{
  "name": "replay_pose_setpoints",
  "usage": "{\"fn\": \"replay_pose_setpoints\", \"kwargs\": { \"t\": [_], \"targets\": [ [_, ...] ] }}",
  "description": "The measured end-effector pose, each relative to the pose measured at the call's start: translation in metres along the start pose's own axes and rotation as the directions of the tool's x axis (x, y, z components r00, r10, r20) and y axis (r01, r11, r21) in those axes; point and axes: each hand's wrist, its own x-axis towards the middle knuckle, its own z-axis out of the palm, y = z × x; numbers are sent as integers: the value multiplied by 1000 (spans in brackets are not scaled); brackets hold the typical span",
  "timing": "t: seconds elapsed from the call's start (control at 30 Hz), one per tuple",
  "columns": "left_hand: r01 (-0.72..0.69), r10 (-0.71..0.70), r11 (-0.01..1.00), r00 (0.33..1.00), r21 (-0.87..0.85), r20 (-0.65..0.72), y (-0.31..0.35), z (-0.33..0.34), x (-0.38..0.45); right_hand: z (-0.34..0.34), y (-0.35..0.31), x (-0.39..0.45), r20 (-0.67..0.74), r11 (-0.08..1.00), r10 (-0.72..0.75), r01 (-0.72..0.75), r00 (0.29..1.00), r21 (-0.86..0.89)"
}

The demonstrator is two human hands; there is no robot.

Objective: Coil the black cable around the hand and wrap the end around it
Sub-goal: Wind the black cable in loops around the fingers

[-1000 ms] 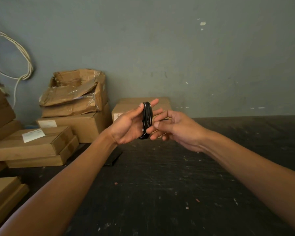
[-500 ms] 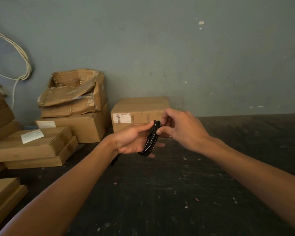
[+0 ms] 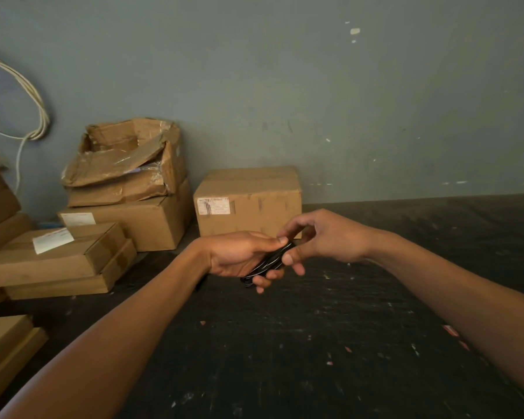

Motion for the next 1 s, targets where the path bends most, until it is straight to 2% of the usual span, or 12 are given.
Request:
{"fn": "replay_pose_setpoints", "kwargs": {
  "t": [0.13, 0.33, 0.47, 0.57, 0.77, 0.9, 1.0],
  "targets": [
    [-4, 7, 999, 998, 54, -55, -2, 2, 4, 2, 9, 1, -41, 999, 38, -36, 998, 41],
    [-26, 39, 998, 965, 54, -260, -1, 7, 11, 5, 17, 1, -56, 975, 132, -120, 990, 190],
    [-71, 77, 997, 887, 31, -454, -4, 15, 20, 11, 23, 3, -70, 904, 194, -150, 978, 401],
    [-105, 127, 992, 822, 72, -555, -9, 20, 27, 17, 26, 5, -146, 877, 222, -132, 964, 463],
    [-174, 174, 982, 721, 67, -671, -17, 26, 36, 31, 29, 8, -289, 832, 187, 5, 939, 555],
    [-233, 157, 972, 676, -7, -720, -18, 28, 39, 34, 32, 10, -327, 818, 202, 25, 923, 575],
    [-264, 220, 962, 610, 67, -761, -23, 29, 42, 35, 32, 11, -327, 790, 243, 10, 913, 614]
  ]
}}
